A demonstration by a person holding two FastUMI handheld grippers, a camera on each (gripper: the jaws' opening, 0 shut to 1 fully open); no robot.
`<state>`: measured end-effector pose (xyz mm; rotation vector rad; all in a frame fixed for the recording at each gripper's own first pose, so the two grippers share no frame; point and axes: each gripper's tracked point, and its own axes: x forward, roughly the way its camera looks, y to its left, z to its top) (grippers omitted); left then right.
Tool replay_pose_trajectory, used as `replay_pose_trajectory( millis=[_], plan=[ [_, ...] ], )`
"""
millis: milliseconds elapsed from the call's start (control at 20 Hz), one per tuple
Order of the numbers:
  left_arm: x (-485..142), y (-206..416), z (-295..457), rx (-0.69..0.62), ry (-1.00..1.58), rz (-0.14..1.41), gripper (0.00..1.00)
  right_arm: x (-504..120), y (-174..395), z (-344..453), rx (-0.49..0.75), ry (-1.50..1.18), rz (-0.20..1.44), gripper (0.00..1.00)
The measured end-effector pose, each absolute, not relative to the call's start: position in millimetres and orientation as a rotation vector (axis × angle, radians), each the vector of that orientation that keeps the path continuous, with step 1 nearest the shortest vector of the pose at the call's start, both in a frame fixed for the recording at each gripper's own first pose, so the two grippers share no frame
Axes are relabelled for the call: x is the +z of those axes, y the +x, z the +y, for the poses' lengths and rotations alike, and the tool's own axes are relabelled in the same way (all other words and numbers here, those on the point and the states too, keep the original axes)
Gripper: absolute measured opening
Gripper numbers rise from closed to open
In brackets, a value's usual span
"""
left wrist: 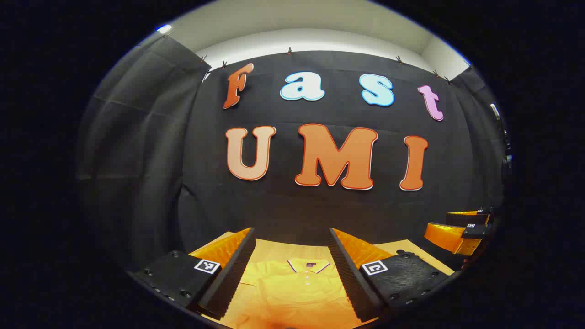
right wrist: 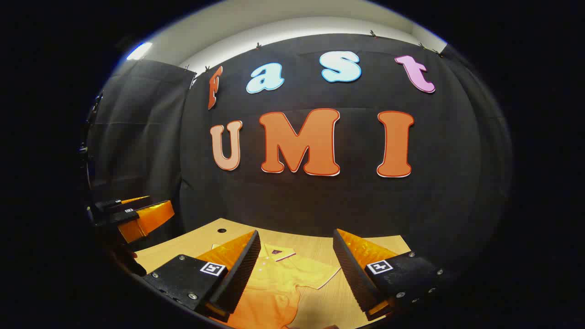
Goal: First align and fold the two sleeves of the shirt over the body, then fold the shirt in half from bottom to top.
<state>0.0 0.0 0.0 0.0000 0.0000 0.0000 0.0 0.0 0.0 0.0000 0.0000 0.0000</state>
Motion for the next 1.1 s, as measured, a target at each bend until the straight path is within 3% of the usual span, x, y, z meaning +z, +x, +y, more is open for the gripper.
replay_pose_trajectory(
  millis=[200,650,1100],
  plan=[
    [-9,5,-14,-0.074,-0.002,0.01,0.96,-3,-6,5,-0.023,0.009,-0.011,0.96],
    [-8,10,4,-0.063,0.034,0.005,0.98,-3,5,20,-0.032,-0.005,-0.006,0.96],
    [-4,-6,34,-0.003,0.09,-0.027,0.97,-58,41,-6,-0.1,0.0,0.164,0.96]
  ],
)
